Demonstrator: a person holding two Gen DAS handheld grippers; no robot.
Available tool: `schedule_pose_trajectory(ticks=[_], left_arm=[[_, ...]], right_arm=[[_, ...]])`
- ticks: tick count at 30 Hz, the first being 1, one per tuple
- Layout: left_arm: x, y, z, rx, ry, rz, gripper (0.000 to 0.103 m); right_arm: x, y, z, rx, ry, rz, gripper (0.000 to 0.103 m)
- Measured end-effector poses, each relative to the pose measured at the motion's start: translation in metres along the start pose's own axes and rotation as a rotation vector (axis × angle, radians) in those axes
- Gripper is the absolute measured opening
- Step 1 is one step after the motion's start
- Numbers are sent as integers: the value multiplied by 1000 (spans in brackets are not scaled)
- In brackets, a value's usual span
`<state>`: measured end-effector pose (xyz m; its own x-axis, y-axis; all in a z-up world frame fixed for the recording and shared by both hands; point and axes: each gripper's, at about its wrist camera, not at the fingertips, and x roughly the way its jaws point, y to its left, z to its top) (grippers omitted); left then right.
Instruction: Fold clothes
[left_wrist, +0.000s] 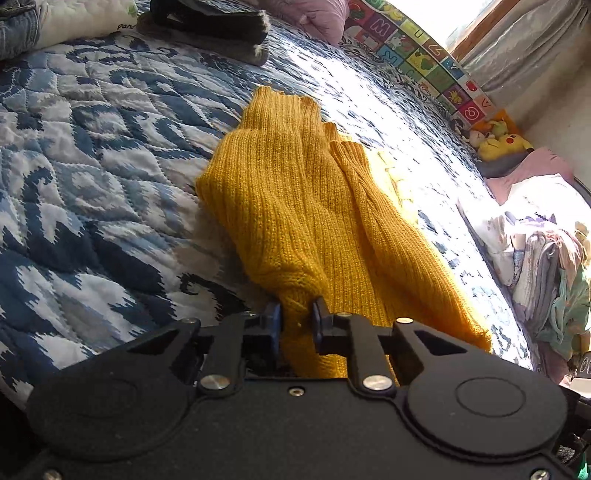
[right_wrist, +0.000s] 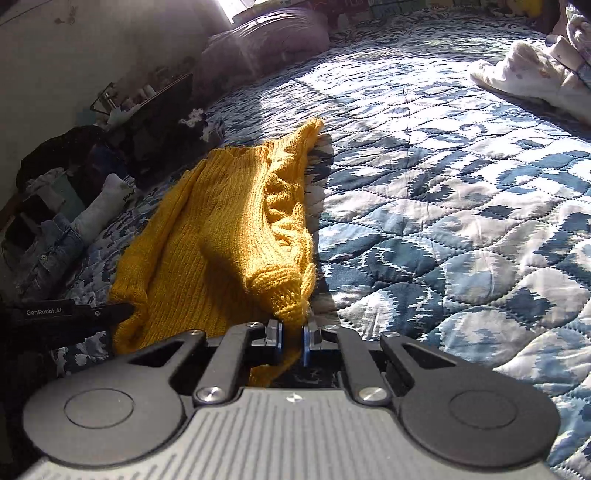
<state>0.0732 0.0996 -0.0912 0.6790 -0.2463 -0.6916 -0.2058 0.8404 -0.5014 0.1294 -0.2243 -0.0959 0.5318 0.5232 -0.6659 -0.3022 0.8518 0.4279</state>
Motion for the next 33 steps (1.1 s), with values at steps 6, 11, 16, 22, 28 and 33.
schedule_pose_trajectory(ticks=[6,11,16,22,28,33], left_arm=[[-18,5,-17,0,43,20,18],[-45,12,-9,-2,-9,-9,53],[-59,16,13,12,-77,-4,55],[-38,21,50,28,-115,28,57],[9,24,90,33,-88,-15,61],[50,20,119,35,-62,-48,62]], right_arm=[[-13,26,-30,-106,114,-8,13],[-32,26,-38,-16,55,61,38],[-64,16,-22,37,-46,121,39],[-50,7,4,41,-97,116,41],[-11,-17,22,115,-109,109,42],[20,-40,39,182,-111,99,42]])
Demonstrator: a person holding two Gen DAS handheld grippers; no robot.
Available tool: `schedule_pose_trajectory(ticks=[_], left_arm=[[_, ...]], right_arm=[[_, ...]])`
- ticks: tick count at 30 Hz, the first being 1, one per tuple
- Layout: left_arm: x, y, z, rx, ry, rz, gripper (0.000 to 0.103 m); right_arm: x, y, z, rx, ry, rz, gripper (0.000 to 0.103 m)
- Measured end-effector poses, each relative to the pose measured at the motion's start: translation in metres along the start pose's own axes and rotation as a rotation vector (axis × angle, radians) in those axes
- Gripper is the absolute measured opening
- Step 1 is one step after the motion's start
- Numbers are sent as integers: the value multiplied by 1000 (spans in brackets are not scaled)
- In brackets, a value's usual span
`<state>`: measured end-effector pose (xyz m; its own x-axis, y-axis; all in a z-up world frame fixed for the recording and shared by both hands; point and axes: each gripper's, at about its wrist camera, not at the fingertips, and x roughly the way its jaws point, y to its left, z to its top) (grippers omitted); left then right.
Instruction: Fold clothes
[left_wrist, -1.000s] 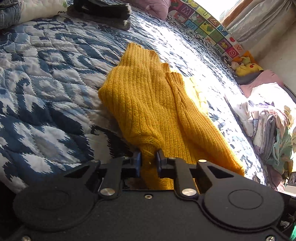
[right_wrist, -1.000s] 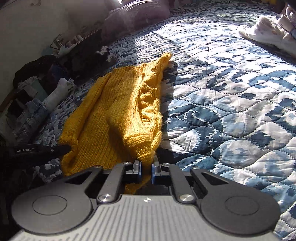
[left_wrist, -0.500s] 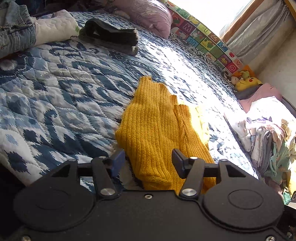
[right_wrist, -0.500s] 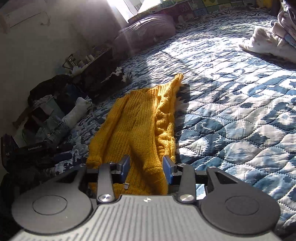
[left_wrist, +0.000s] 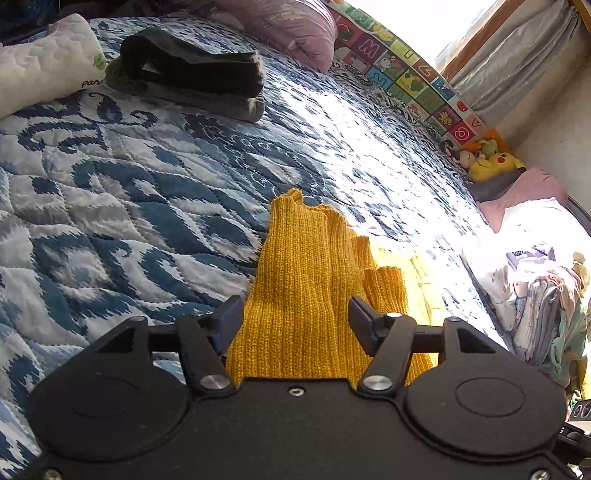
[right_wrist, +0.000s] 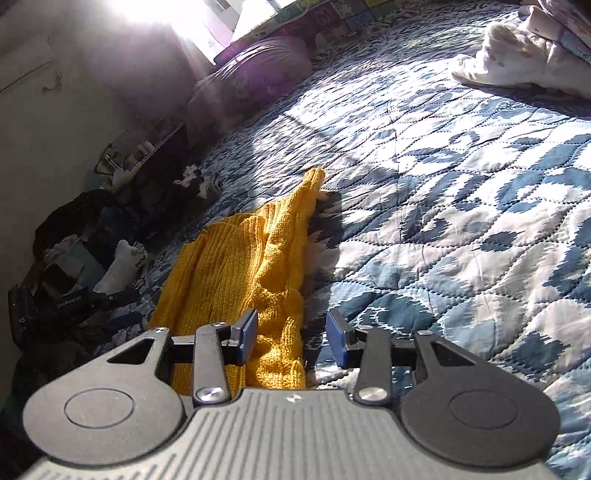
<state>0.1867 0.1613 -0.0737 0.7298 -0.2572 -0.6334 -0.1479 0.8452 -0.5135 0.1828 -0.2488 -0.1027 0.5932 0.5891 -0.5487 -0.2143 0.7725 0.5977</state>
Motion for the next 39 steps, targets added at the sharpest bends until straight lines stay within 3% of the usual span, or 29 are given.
schedule_pose_trajectory(ticks=[4,12,17,20,21,22,23,24,26,28,29,32,33,35,39], left_arm=[[30,5,18,-36,4,-18,62],[78,38,53,-181,24,-137,68],[105,44,64,-172,62,-204,68],[114,42,68,-125,93,-260,66],[117,40,67,-104,104,-265,59],[120,38,67,-82,114,-269,38],[124,33,65,-40,131,-259,26],[127,28,63,7,126,-247,19],[119,16,67,80,55,-245,16],[107,9,79,96,-63,-284,16],[107,9,84,85,-78,-269,16],[134,14,90,62,-43,-183,16],[146,17,88,43,-23,-111,16],[149,21,89,22,-20,-94,20],[139,22,96,37,-46,-55,54]], right_arm=[[24,-20,18,73,-6,5,42],[74,-52,60,262,-40,78,51],[113,-53,79,303,-7,105,57],[135,-41,84,254,23,98,58],[141,-37,84,235,31,97,58],[147,-34,84,217,38,96,52],[151,-30,85,185,47,92,19],[154,-26,86,151,57,88,15],[152,-21,92,111,37,71,14],[135,-29,108,135,-38,53,14],[131,-36,115,143,-55,31,14],[133,-52,127,156,-56,-30,14],[137,-55,127,162,-44,-49,13],[142,-62,127,142,-39,-114,14],[130,-68,119,167,-81,-104,23]])
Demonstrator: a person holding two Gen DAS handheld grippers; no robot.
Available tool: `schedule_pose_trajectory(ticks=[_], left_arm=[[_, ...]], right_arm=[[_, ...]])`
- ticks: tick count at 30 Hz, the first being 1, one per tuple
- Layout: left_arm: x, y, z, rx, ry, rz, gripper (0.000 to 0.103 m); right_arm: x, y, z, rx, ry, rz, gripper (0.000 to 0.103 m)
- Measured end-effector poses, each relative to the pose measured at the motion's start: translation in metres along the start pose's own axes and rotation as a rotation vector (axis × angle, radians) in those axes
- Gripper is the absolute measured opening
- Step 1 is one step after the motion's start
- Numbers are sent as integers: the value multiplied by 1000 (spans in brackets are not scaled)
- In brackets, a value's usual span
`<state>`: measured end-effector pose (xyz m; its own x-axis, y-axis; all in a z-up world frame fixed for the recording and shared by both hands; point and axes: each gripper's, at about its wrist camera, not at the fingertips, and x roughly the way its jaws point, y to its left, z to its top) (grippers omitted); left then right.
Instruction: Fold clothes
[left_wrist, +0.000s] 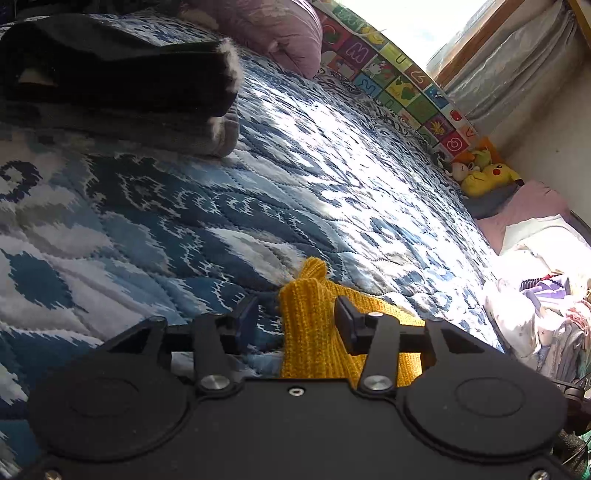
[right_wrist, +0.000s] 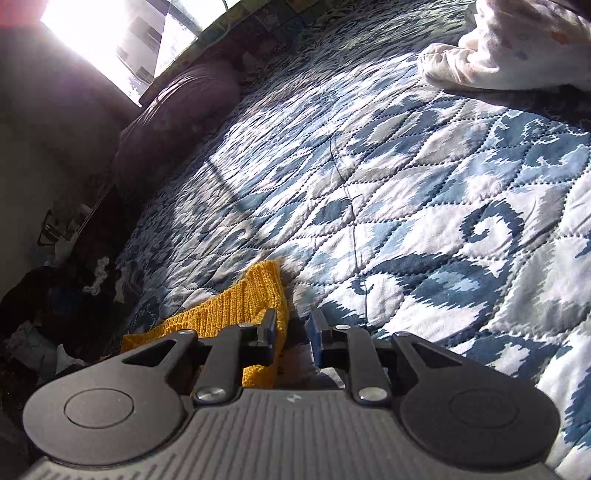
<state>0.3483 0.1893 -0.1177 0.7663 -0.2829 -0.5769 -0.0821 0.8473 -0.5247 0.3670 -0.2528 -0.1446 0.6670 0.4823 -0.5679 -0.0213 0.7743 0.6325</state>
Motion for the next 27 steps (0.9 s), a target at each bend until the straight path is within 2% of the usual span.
schedule_pose_trajectory(ticks=[2,4,5,8,9,11,15,20,24,27], left_arm=[[-8,-1,3,8,-12,15,57],[-18,0,5,-24,-6,-12,61],[-22,-1,4,-36,-7,-16,62],[-43,-11,-5,-56,0,-34,65],[-51,-16,-10,-55,5,-30,67],[-66,-28,-19,-33,6,-29,68],[-95,-49,-48,10,12,-19,76],[-115,-77,-95,120,51,42,79],[-119,-96,-120,190,82,41,79],[-116,-111,-137,252,87,86,79]], right_arm=[[-15,8,-8,-33,-17,-6,30],[-34,18,-20,-63,-29,17,32],[-43,24,-28,-82,-30,28,36],[-69,42,-52,-144,-23,55,46],[-75,48,-59,-168,-13,59,47],[-86,58,-78,-217,12,65,47],[-102,70,-111,-280,39,61,48],[-122,70,-150,-300,57,72,53],[-137,67,-165,-321,51,65,55],[-148,66,-169,-312,35,70,55]])
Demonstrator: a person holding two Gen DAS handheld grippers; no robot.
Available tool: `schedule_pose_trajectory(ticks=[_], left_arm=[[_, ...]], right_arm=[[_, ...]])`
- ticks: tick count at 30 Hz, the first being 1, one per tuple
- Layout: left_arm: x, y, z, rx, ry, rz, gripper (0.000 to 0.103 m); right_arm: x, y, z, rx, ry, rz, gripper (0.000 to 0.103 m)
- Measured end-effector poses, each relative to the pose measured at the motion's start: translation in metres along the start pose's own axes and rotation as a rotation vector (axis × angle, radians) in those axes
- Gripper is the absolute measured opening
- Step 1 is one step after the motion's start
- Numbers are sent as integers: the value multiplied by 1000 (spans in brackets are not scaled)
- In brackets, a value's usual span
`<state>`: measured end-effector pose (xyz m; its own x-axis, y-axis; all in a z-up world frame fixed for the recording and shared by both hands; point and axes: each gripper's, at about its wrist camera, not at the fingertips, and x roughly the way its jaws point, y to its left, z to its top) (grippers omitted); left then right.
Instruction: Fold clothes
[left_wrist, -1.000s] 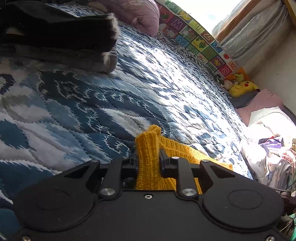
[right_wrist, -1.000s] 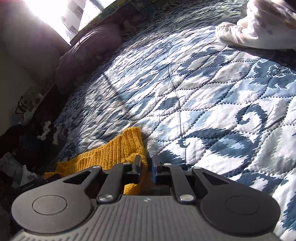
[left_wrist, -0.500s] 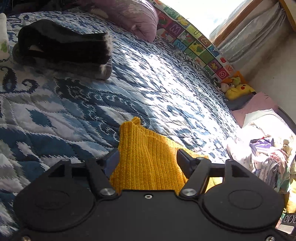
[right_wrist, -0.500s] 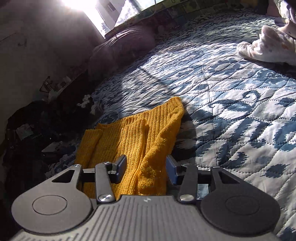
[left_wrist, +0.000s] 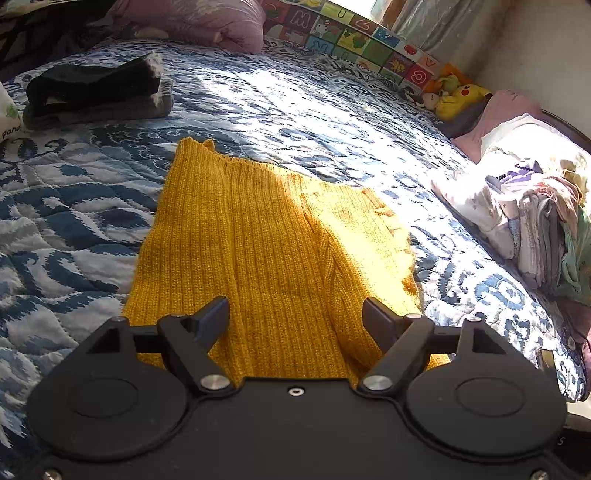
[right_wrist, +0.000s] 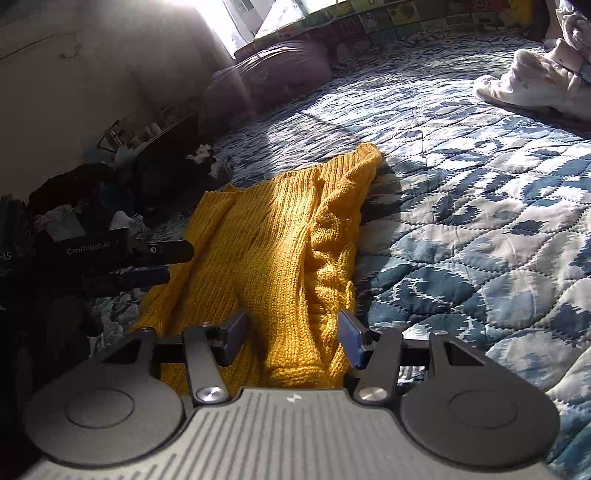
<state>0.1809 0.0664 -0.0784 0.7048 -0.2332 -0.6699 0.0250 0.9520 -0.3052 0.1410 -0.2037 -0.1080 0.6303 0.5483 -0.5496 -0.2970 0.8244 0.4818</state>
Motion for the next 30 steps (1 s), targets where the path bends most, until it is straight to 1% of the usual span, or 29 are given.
schedule_pose_trajectory(ticks=[3,5,6,7,8,9,10,11,12,13,14,16,19,21,24,27,28,29,30], left_arm=[[5,-12,-13,88,6,92,80],[7,-10,-21,94,16,109,79],[6,-7,-25,88,13,111,76],[3,-4,-29,89,-7,123,63],[1,-1,-30,92,-8,139,53],[0,2,-31,92,-10,154,29],[-5,10,-30,60,-12,158,15],[-8,16,-30,31,-12,152,13],[-13,26,-29,-26,-12,134,10],[-18,36,-29,-81,-12,116,9],[-21,41,-30,-102,-14,116,9],[-33,49,-33,-145,-31,145,9],[-47,60,-39,-197,-55,221,9],[-53,70,-43,-246,-60,254,9],[-64,80,-48,-302,-54,293,9],[-71,90,-56,-352,-21,318,10],[-74,91,-57,-364,-22,328,16],[-77,92,-58,-377,-25,337,20],[-82,94,-58,-401,-45,343,30]], right_arm=[[-6,2,-3,0,-13,0,55],[-8,4,-5,2,-23,8,55],[-10,5,-6,3,-28,13,55],[-10,6,-7,0,-32,15,56],[-9,7,-8,-2,-37,17,57],[-8,9,-10,-8,-41,17,58],[-7,10,-11,-14,-46,16,60],[-5,10,-13,-15,-45,13,61],[-3,9,-16,-16,-44,9,61],[0,8,-18,-10,-39,0,61],[2,6,-21,-3,-33,-10,61],[3,3,-22,13,-37,-12,61],[3,0,-22,24,-44,-9,61],[2,-1,-22,31,-49,-4,61],[3,-7,-22,41,-51,2,61],[6,-12,-23,43,-48,1,61],[8,-14,-23,44,-44,-3,61],[10,-16,-22,45,-41,-7,61],[10,-17,-22,49,-41,-2,61]])
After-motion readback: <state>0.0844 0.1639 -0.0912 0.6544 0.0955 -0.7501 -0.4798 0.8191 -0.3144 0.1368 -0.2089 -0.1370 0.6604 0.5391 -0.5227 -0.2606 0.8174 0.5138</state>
